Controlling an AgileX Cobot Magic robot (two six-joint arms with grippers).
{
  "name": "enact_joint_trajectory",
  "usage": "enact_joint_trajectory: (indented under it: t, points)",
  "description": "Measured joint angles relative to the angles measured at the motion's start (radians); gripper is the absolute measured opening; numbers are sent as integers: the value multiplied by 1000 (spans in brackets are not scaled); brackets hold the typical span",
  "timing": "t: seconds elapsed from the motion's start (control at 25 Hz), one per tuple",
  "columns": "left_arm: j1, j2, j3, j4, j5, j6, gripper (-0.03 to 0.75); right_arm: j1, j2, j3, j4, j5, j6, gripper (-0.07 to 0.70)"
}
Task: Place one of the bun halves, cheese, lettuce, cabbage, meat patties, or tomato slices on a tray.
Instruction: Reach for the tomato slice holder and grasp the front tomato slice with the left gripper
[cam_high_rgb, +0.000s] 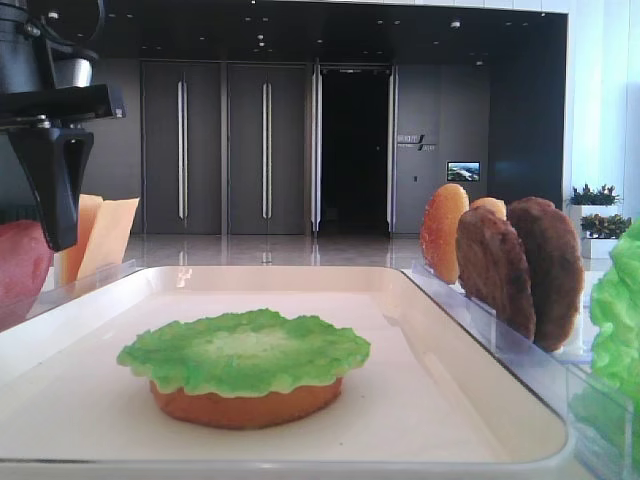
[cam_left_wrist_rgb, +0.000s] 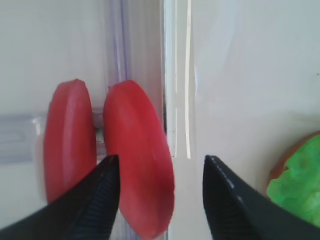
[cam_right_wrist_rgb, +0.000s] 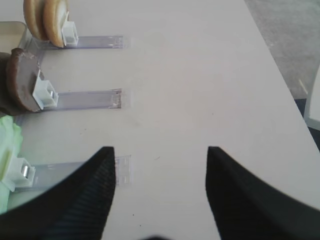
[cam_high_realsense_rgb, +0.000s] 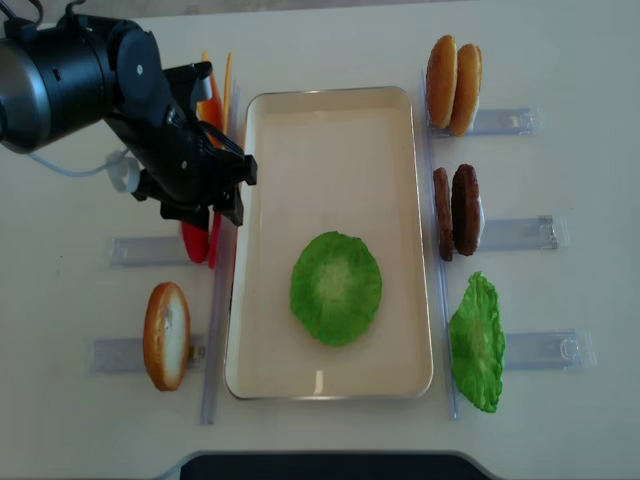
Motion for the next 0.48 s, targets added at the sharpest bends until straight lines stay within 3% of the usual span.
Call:
enact_joint_trajectory:
  t: [0.48]
  points:
    - [0,1,-1,45,0,-8,391,0,0,0,0,0,0,414]
